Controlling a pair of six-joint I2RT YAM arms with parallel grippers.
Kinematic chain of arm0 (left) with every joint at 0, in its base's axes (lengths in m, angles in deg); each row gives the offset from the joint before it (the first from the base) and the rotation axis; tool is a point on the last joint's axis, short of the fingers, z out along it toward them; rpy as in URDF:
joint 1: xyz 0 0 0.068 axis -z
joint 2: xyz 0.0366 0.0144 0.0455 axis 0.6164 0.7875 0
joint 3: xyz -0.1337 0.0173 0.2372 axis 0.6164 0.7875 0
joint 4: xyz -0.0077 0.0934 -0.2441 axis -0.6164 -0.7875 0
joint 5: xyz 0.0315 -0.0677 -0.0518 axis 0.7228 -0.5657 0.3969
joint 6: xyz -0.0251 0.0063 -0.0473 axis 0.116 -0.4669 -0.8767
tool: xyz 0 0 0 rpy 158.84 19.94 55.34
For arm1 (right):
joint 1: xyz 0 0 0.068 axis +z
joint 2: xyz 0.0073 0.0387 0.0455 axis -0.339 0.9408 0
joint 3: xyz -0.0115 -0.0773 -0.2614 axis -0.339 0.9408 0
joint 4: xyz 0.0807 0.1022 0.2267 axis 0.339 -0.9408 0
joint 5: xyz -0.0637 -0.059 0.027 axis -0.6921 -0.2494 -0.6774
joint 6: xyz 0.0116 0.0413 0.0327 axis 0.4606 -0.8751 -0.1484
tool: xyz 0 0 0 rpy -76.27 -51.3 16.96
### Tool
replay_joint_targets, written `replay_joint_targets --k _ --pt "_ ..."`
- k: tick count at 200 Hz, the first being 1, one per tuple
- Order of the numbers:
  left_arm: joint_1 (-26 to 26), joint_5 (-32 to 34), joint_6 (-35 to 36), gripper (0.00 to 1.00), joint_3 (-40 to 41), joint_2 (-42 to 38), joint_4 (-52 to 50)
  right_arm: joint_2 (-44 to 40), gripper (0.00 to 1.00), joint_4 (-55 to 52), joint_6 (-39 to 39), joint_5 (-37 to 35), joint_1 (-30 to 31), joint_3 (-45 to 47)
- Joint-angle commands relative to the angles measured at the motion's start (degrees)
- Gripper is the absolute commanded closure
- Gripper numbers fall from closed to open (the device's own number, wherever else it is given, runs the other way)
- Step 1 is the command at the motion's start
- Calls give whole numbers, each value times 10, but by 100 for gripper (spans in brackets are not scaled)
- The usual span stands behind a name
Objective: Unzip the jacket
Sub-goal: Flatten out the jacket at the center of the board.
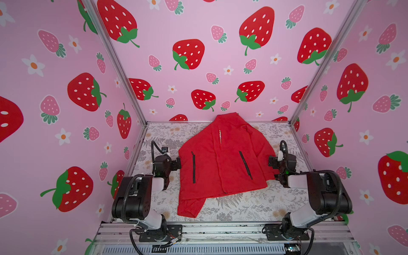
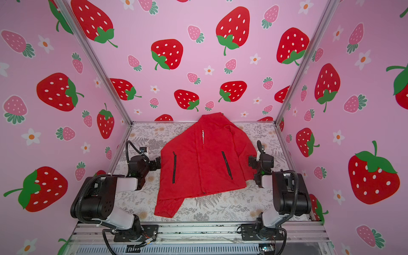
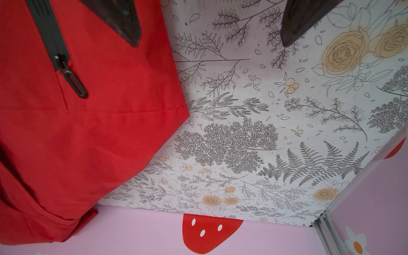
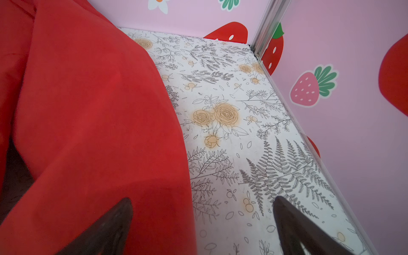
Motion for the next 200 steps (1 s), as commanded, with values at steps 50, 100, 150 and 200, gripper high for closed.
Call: replay_joint_targets --k 50,100,150,200 --pt "-1 -3 10 1 -18 -3 7 -4 1 2 0 3 -1 -1" --pt "-2 -3 10 0 -17 -3 9 -6 1 7 2 5 -1 2" --pt "53 148 5 7 -51 -158 -145 -127 4 -142 12 -52 34 -38" --pt "95 15 -231 7 -305 -266 -537 -318 23 -583 -157 176 57 -235"
